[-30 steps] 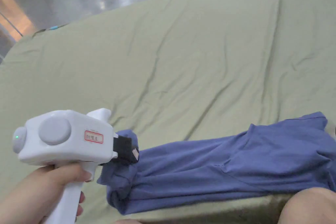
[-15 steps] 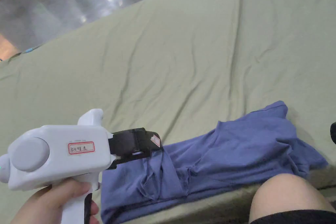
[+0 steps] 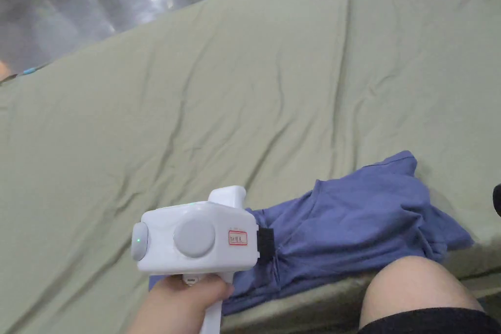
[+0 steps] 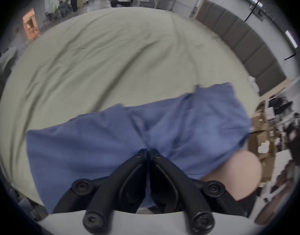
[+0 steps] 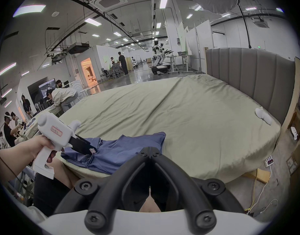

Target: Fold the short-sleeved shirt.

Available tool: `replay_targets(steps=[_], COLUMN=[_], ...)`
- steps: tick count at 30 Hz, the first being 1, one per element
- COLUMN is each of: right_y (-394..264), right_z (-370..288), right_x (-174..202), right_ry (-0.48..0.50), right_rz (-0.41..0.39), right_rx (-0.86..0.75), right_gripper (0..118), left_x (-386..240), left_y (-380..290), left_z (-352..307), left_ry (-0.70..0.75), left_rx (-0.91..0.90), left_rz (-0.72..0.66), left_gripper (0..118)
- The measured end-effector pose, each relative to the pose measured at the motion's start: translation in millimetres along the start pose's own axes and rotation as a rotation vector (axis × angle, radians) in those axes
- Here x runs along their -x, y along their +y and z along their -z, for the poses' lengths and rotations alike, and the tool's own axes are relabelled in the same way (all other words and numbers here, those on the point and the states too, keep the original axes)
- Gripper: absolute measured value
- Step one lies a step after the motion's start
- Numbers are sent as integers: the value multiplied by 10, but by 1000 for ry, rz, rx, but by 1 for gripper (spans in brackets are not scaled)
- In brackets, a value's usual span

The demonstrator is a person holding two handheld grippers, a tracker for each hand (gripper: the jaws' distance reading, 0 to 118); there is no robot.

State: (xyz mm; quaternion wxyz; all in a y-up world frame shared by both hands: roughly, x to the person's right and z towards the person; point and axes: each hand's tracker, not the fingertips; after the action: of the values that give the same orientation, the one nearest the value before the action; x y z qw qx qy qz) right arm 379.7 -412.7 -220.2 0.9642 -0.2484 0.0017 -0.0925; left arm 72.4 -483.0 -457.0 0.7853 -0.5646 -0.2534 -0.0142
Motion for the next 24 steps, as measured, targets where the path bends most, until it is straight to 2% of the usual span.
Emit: replay_targets(steps=[5,7,10,11,12,13,14,16,17,21,24], right_y=[31,59,117,137,155,178,199,231,246,282,292], right_z=[49,85,145,172,199,234,260,299,316,367,397], right_x=[140,212,305,340,373,418,464,576,635,822,903], right_ry=[14,18,39,51,63,75,83,93,97,111,111], right_rz=[-27,-49,-56,-53,-49,-46,-47,-59,-69,-87,-119], right_rx=[15,20,24,27,30,34,38,39,40,52,77], right_gripper=[2,2,2,2,2,2,2,2,2,2,2], left_x=[244,543,1234,1522,1757,2028,2189,2513,2627,2560,2370], left_y=[-25,-124,-290,-346,-383,-442,-482,-596,-617,-650,-594], left_z=[-806,-1207,-1523,-1509,-1442,-1358,-1186,-912,-765,-194,-129], left_ry=[-269,-312,-400,-464,-515,-574,-597,-658,-652,-670,-753], left_rx=[-145,-220,-289,-287,-255,-209,-167,-182,-137,-77,-181], left_rz=[-112,-124,-213,-255,-319,-407,-469,-591,-604,-582,-547], left_gripper=[4,4,4,9,34,93,118,118,118,118,118])
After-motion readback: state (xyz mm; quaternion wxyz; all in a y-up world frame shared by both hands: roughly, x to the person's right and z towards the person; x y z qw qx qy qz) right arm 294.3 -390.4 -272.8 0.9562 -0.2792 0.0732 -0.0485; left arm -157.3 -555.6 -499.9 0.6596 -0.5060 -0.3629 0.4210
